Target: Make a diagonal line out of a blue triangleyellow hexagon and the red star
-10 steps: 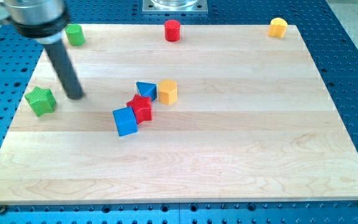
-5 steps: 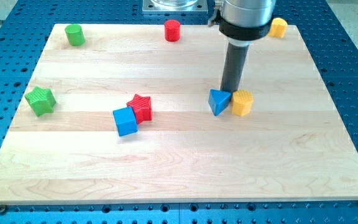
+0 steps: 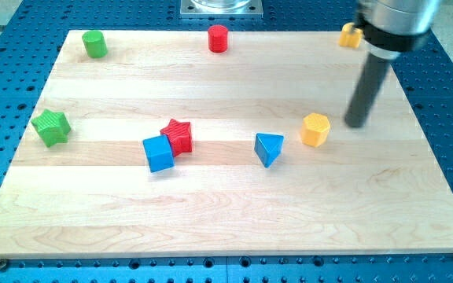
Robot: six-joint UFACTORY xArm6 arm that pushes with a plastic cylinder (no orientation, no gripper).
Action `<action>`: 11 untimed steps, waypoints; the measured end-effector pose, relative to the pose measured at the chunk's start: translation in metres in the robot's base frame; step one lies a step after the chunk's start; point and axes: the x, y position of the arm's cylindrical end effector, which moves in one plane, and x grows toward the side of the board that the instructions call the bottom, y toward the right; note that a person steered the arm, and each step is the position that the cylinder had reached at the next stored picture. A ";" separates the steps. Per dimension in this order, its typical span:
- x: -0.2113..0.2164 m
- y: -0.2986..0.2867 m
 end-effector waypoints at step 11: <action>0.099 -0.109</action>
